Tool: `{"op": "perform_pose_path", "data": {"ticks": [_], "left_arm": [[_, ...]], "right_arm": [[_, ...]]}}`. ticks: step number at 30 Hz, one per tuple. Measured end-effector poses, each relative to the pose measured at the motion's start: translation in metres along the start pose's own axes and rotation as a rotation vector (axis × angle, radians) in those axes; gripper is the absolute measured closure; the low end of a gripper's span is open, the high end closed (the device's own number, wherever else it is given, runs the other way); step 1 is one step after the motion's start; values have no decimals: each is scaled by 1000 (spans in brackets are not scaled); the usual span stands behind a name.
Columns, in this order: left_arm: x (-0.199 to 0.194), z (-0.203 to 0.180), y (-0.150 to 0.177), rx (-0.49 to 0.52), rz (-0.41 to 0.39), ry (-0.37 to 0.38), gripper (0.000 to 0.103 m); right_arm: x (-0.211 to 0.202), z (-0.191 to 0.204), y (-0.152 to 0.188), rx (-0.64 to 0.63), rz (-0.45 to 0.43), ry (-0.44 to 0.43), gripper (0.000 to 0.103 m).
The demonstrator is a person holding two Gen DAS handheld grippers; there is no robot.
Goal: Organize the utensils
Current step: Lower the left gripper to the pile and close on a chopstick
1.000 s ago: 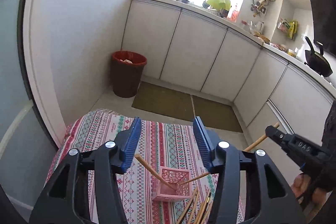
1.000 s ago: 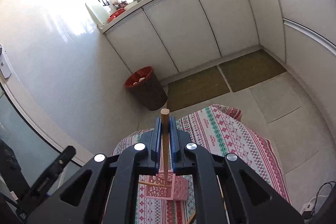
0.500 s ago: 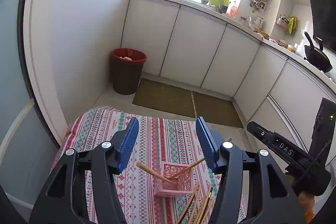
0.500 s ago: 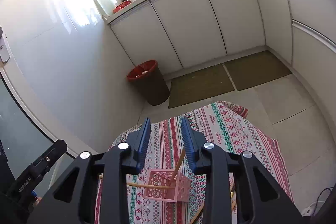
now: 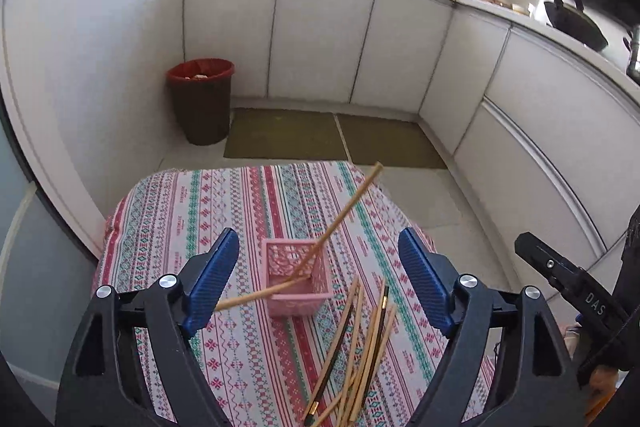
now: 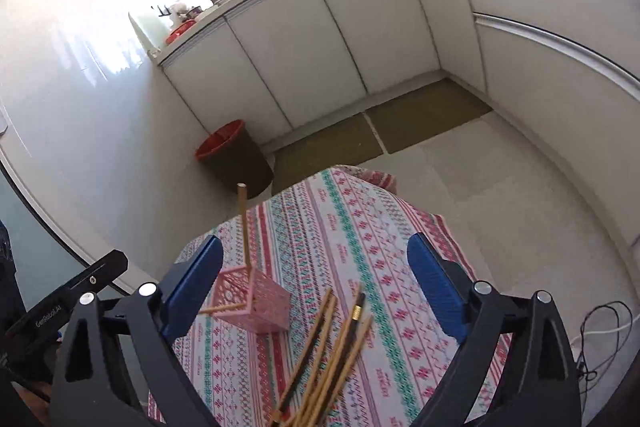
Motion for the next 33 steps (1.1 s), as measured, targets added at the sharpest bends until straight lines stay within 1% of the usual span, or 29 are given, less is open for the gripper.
{"op": "perform_pose_path", "data": {"ticks": [3,5,8,9,10,13,16,18,20,21,22,24,27,28,29,31,33], "left_arm": [[17,-16,17,34,65,19,20],[29,-28,28,56,113,43,15],[53,-54,45,108,211,77,8],[63,-64,53,132,247,92,8],[71,-74,61,155,276,104,7],[102,-98,86,247,381,114,7],[127,-112,102,283,431,101,8],[146,-113,105,282,448,97,17],[170,-112,109,280,513,102,49],[180,-112,111,274,539,95,51],[190,-110,112,261,549,82,54],[206,-107,109,252,545,38,58],[223,-107,107,264,552,-4,69],[226,-108,107,269,558,-13,76],[231,-108,106,271,564,-23,80],[237,-109,106,264,572,-24,84],[242,-111,103,237,586,11,86]], "right_arm": [[-11,-36,16,17,7,63,8],[-16,-59,29,7,22,124,7],[-20,-93,50,-12,32,233,7],[-20,-102,56,-8,46,265,7],[-17,-112,58,17,88,290,7],[-18,-131,58,114,131,233,7],[-24,-154,59,238,131,202,7],[-26,-167,58,309,130,189,7],[-26,-180,58,380,138,164,7],[-25,-181,59,398,145,157,7],[-23,-185,59,415,154,149,7],[-19,-187,59,428,166,138,7],[-14,-183,61,425,186,119,7],[-12,-183,61,423,192,118,7],[-10,-184,62,422,196,119,7],[-6,-185,63,430,205,116,7],[-4,-189,63,445,215,111,7]]}}
Point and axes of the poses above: each gripper's, at about its wrist camera, not at the fingertips, and x roughly the way its jaws point, z to its left, y to its underside, the point moved 5 cm from there along x, roughly the way its jaws point, and after that the axes turned 2 degrees about z, right-handed, at the moved point
